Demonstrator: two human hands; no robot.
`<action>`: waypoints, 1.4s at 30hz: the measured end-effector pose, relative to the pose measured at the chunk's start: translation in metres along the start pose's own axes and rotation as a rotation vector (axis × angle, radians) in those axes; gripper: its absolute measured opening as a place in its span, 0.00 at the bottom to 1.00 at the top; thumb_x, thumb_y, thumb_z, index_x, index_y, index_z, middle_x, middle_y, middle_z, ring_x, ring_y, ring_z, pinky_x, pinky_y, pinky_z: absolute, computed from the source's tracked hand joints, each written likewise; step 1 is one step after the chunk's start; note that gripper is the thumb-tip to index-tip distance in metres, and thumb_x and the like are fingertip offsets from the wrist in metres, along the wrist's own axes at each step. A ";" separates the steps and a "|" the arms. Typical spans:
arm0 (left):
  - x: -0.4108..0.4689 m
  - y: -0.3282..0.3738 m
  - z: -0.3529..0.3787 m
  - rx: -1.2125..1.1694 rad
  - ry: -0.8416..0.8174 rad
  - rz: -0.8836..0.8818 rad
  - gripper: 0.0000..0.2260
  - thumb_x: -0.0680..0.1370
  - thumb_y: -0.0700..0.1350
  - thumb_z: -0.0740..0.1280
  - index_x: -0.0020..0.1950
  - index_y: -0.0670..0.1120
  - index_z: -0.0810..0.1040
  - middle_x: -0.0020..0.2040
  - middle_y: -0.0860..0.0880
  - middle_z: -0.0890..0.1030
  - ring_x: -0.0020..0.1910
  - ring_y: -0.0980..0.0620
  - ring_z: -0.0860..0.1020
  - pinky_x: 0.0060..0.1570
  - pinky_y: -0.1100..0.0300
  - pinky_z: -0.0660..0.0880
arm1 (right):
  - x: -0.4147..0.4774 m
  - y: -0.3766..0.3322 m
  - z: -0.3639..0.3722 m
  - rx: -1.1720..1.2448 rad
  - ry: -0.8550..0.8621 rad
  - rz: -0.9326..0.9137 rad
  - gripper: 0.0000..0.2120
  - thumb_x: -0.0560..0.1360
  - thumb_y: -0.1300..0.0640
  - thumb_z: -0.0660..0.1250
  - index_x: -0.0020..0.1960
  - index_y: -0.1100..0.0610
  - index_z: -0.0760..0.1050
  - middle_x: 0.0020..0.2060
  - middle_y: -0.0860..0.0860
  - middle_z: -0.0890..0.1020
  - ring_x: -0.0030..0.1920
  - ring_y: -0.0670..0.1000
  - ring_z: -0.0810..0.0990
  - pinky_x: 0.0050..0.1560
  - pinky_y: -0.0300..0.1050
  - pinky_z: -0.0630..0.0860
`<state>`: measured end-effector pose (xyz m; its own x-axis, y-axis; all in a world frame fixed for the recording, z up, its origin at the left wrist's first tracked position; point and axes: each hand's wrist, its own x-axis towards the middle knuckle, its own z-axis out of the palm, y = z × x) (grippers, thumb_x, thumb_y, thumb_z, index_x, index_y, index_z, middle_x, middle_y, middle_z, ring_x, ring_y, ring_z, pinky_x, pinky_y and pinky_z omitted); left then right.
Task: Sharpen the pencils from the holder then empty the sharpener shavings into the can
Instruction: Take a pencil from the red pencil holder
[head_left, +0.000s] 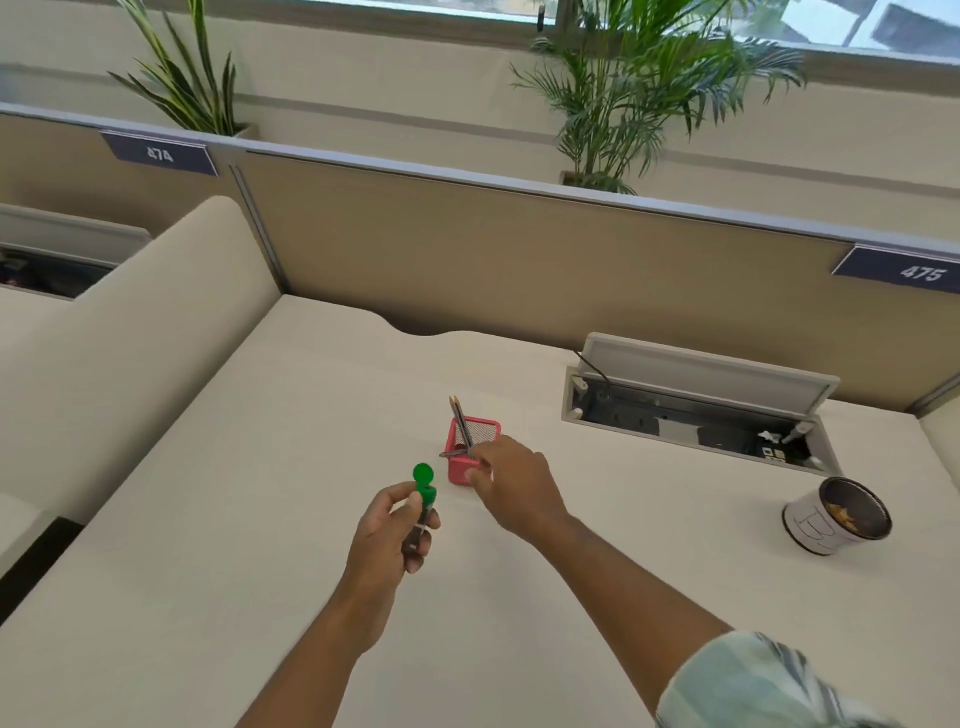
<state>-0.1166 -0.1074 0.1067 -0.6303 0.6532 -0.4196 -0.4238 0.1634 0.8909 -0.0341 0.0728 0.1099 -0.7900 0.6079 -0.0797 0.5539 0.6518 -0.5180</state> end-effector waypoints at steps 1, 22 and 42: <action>0.004 0.001 -0.004 -0.015 0.009 0.000 0.09 0.87 0.45 0.63 0.65 0.45 0.79 0.47 0.45 0.82 0.35 0.51 0.71 0.36 0.56 0.66 | 0.006 -0.002 0.003 -0.033 -0.006 -0.013 0.14 0.82 0.50 0.64 0.65 0.47 0.79 0.60 0.51 0.82 0.60 0.55 0.79 0.63 0.55 0.72; 0.036 0.003 -0.012 -0.157 0.076 0.068 0.09 0.83 0.36 0.70 0.62 0.42 0.84 0.51 0.43 0.81 0.40 0.46 0.75 0.42 0.51 0.73 | 0.036 -0.002 0.015 0.270 0.241 -0.095 0.08 0.80 0.56 0.68 0.56 0.51 0.84 0.51 0.45 0.82 0.51 0.44 0.79 0.53 0.49 0.75; -0.014 0.031 0.041 -0.346 -0.163 0.060 0.10 0.82 0.34 0.67 0.63 0.37 0.82 0.43 0.45 0.82 0.35 0.52 0.74 0.36 0.63 0.76 | -0.085 -0.003 -0.091 0.139 0.089 -0.112 0.16 0.86 0.52 0.58 0.70 0.48 0.77 0.50 0.48 0.81 0.49 0.47 0.78 0.51 0.47 0.78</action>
<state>-0.0938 -0.0812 0.1478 -0.5606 0.7678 -0.3102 -0.6010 -0.1195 0.7903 0.0555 0.0608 0.1960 -0.8149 0.5767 0.0571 0.4174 0.6524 -0.6326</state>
